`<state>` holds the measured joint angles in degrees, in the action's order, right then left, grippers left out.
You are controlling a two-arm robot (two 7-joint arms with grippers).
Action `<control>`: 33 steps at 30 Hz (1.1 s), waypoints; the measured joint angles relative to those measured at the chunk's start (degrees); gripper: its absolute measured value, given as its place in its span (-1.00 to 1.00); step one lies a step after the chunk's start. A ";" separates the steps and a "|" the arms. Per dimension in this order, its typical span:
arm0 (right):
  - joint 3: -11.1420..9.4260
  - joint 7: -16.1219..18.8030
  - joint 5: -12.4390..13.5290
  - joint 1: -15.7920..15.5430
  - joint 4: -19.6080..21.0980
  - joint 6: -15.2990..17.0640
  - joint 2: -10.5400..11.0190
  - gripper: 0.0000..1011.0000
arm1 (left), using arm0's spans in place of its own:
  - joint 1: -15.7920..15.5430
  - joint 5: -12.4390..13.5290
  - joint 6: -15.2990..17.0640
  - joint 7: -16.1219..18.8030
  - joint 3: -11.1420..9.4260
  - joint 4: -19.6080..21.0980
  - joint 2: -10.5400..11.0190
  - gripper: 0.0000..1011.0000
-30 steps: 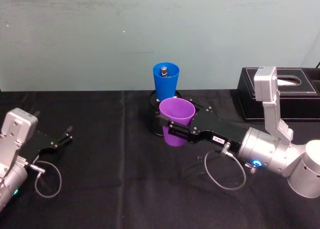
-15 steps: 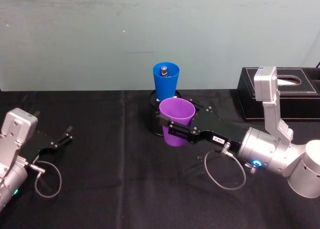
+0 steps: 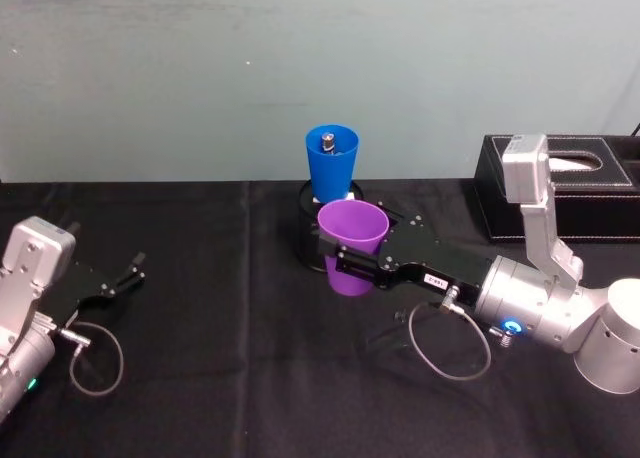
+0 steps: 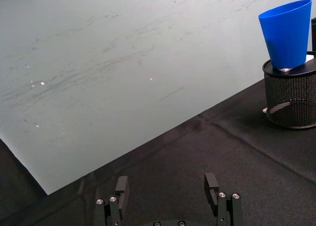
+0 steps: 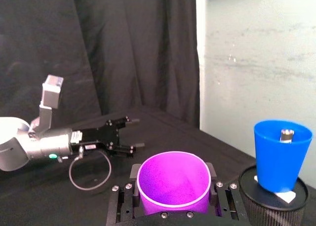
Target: Pick up one cup with a gripper and tap it against the other cup.
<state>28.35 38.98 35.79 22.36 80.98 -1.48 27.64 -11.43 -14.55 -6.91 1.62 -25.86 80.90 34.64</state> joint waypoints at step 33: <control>2.37 4.63 -4.01 13.35 -22.99 -6.13 -9.45 0.49 | 0.00 0.00 0.00 0.00 0.00 0.00 0.00 0.98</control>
<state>30.73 43.61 31.77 35.71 57.99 -7.61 18.19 -11.43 -14.55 -6.90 1.62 -25.86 80.90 34.64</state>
